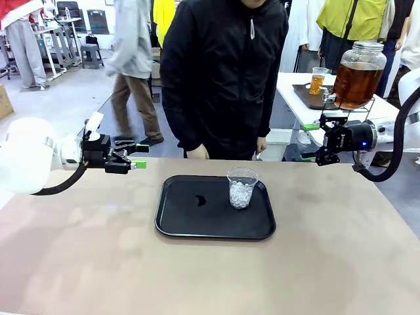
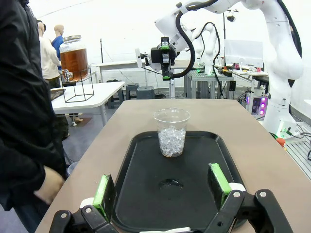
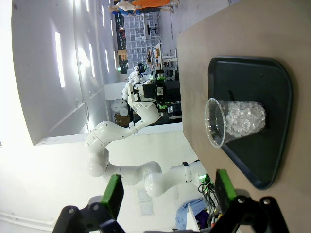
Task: Pour the drink into the iced cup.
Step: Pick up the iced cup indicated by the human and present it to them.
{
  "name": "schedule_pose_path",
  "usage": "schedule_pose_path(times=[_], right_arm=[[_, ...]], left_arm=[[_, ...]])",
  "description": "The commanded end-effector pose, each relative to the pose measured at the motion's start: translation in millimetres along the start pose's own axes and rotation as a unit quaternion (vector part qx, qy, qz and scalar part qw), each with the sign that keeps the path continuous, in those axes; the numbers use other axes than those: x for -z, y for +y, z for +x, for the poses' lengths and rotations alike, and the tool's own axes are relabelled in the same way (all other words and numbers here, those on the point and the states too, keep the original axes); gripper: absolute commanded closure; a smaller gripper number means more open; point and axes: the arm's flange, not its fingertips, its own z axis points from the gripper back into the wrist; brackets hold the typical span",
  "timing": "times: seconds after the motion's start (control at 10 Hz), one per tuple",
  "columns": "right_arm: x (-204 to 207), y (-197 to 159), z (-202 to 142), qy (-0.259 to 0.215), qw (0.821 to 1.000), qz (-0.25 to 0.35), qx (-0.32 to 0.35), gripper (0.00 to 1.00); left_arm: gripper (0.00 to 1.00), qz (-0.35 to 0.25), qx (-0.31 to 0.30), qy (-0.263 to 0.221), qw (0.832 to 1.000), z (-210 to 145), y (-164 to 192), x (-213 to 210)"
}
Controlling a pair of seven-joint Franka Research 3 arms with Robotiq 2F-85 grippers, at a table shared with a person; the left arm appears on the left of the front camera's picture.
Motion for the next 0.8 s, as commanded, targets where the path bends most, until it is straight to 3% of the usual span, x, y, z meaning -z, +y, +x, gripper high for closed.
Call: schedule_pose_path(times=[0.0, 0.7], right_arm=[[-0.1, 1.9, 1.0, -0.001, 1.0, -0.001, -0.002, 0.0], [-0.1, 1.9, 1.0, -0.001, 1.0, -0.001, -0.002, 0.0]], left_arm=[[0.0, 0.002, 0.002, 0.003, 1.0, 1.6, 0.2, 0.6], [0.0, 0.002, 0.002, 0.003, 1.0, 1.6, 0.2, 0.6]])
